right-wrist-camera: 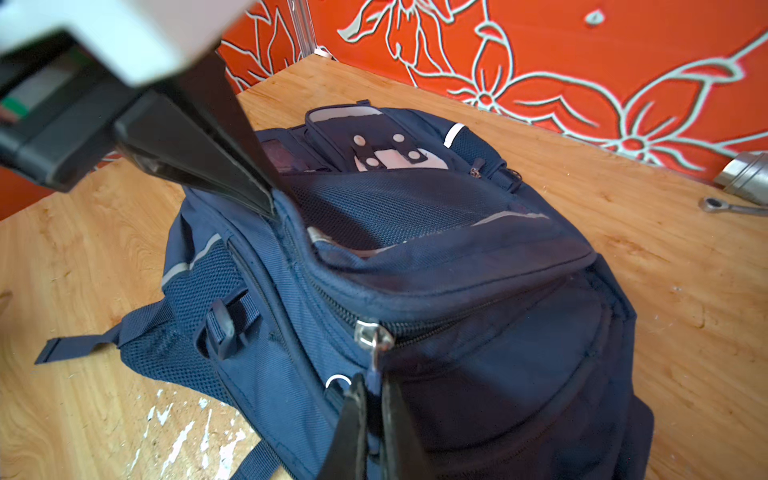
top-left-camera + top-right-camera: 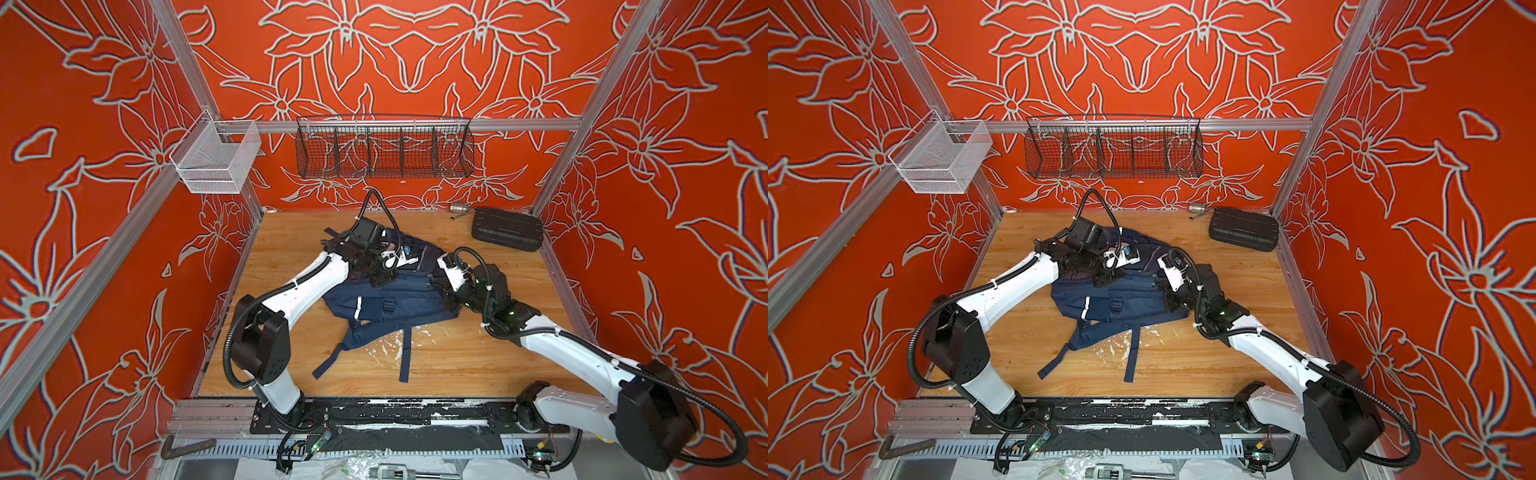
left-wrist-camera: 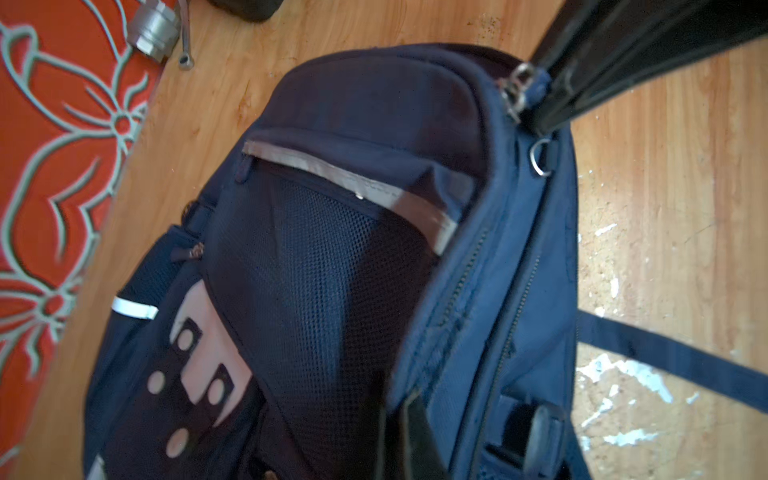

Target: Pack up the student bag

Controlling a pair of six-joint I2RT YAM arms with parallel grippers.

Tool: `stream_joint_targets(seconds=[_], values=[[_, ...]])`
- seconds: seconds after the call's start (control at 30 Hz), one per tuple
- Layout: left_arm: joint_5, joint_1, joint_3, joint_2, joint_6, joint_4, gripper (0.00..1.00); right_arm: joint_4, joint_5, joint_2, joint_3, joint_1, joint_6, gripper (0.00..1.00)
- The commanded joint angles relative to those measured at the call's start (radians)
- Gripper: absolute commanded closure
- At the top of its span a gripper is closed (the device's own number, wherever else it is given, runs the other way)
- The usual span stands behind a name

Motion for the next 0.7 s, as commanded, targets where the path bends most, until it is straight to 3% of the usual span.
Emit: stream_joint_targets(seconds=[0.0,0.13,0.23,0.4,0.5,0.67], values=[[0.062,0.058,0.099,-0.016,-0.257,-0.057,0.66,0.026,0.015,-0.022,0.021,0.045,-0.005,1.00],[0.174,0.063,0.031,-0.108,-0.628,-0.001,0.43,0.061,0.040,-0.023,-0.012,0.067,0.035,1.00],[0.204,0.063,0.005,-0.150,-0.930,0.035,0.42,0.073,0.046,-0.022,-0.024,0.074,0.043,1.00],[0.062,0.053,-0.015,-0.211,-1.537,0.061,0.43,0.058,0.059,-0.034,-0.024,0.078,0.040,1.00],[0.001,0.028,-0.099,-0.277,-1.893,0.139,0.43,0.065,0.059,-0.048,-0.045,0.078,0.032,1.00],[-0.037,-0.060,-0.215,-0.277,-2.275,0.293,0.44,0.062,0.059,-0.060,-0.061,0.081,0.025,1.00]])
